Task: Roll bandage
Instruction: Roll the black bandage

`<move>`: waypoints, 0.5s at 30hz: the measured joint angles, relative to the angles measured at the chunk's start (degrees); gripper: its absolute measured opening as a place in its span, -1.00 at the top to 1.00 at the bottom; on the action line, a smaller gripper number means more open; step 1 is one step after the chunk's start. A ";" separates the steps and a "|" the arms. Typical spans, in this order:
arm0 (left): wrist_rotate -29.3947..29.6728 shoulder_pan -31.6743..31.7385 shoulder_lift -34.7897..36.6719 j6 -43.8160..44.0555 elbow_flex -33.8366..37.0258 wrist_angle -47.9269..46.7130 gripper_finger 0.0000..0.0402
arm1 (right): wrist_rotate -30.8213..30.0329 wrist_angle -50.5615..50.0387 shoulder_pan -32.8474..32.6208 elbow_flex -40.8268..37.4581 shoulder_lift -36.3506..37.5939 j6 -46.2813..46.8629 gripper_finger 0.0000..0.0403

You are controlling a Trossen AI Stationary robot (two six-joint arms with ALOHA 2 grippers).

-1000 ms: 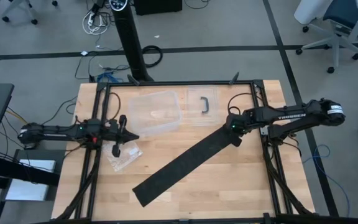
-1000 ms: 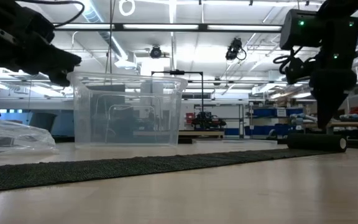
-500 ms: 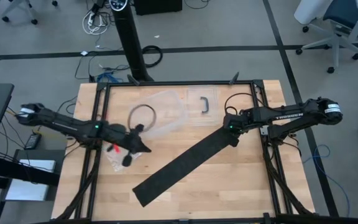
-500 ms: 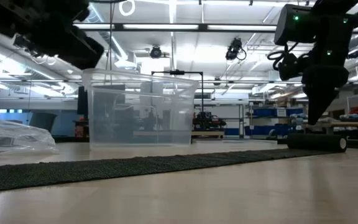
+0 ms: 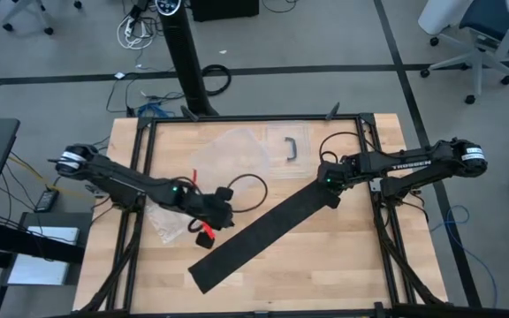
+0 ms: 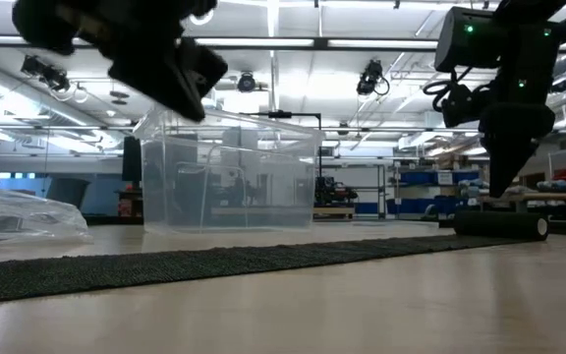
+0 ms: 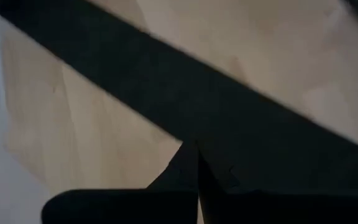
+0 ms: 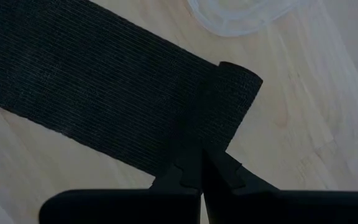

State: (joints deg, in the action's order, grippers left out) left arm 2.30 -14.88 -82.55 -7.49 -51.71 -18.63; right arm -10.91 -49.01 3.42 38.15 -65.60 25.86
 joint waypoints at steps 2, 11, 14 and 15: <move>3.19 0.40 -1.41 0.59 -0.04 -1.08 1.00 | -0.56 0.00 0.00 0.00 0.00 -0.01 1.00; 30.83 0.62 -2.56 8.81 0.22 -11.28 1.00 | -1.48 0.23 0.00 0.02 0.00 -0.23 1.00; 34.33 0.80 -2.73 9.63 0.29 -11.73 1.00 | -1.52 0.31 0.00 0.02 0.00 -0.25 1.00; 34.57 0.81 -2.53 9.66 0.29 -11.50 1.00 | -1.52 0.33 0.00 0.02 0.00 -0.25 1.00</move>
State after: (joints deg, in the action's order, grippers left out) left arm 36.87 -14.07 -85.08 2.17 -51.42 -30.13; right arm -12.43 -48.69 3.42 38.17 -65.60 25.61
